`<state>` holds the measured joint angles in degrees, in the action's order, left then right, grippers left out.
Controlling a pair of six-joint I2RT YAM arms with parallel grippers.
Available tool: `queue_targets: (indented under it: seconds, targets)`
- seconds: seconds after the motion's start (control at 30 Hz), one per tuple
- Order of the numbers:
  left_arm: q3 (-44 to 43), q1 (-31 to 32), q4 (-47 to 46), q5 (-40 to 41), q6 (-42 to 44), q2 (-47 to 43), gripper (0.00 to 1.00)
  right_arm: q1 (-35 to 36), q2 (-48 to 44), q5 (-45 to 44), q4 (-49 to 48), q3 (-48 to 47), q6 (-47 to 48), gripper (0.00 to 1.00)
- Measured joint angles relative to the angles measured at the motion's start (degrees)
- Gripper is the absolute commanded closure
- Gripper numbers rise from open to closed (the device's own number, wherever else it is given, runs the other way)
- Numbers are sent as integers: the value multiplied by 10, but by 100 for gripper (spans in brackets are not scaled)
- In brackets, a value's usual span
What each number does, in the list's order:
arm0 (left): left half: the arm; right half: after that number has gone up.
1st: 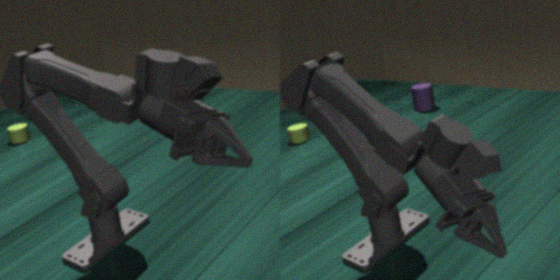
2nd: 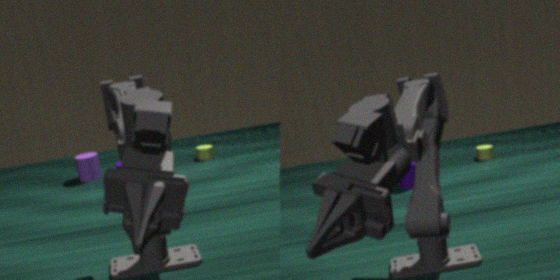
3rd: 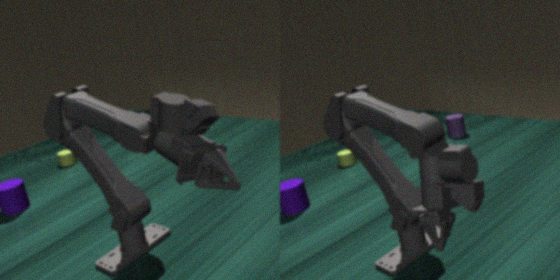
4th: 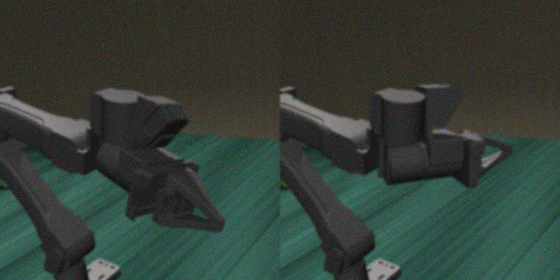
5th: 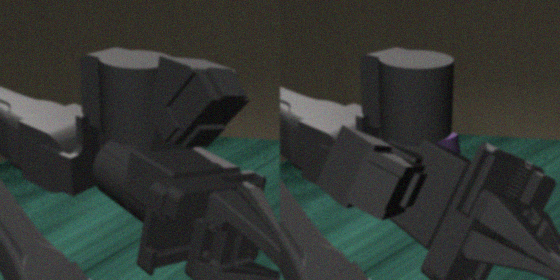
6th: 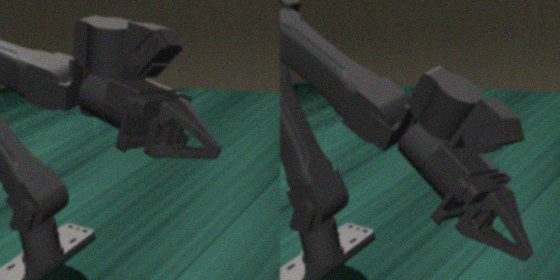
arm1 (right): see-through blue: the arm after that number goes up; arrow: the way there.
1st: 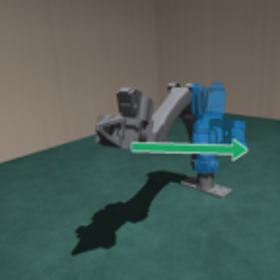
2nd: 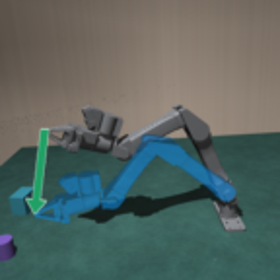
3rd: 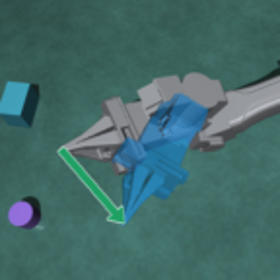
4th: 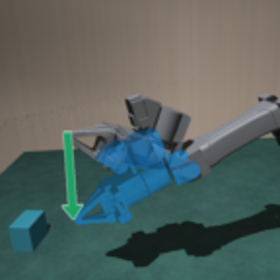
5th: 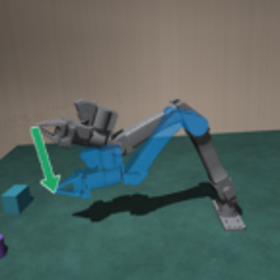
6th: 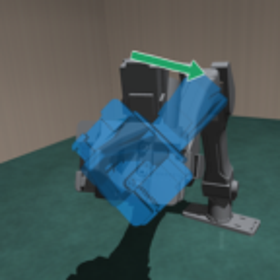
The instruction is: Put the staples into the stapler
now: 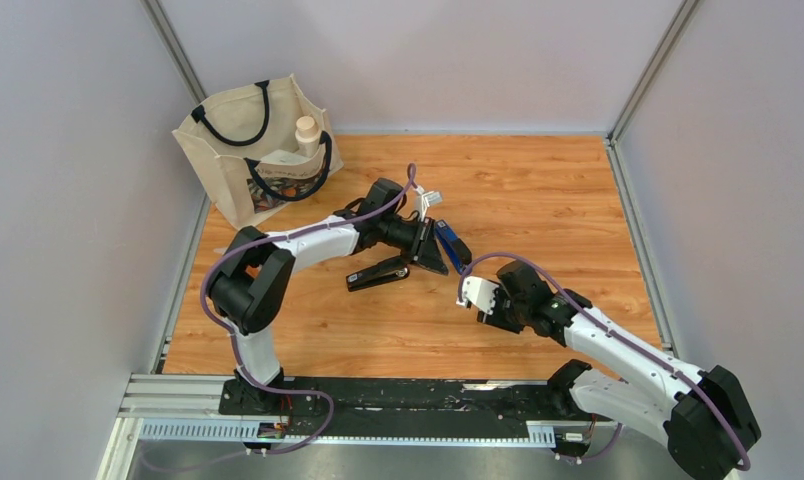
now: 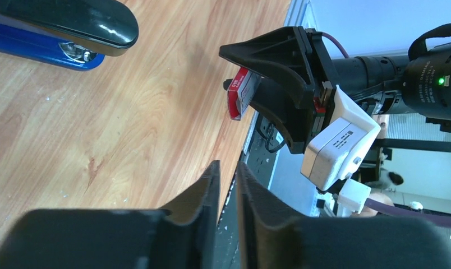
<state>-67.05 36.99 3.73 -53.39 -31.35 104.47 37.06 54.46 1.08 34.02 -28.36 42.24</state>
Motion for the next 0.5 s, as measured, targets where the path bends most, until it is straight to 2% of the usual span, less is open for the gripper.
queue_targets:
  seconds: [0.17,0.33,0.5]
  targets:
    - [0,13,0,4,3,3,54,0,1,3,0,-2,-2,69]
    - [0,18,13,14,7,12,52,0,48,11,-2,-9,-2,62]
    - [-1,16,24,21,18,12,48,1,93,17,-3,-10,4,38]
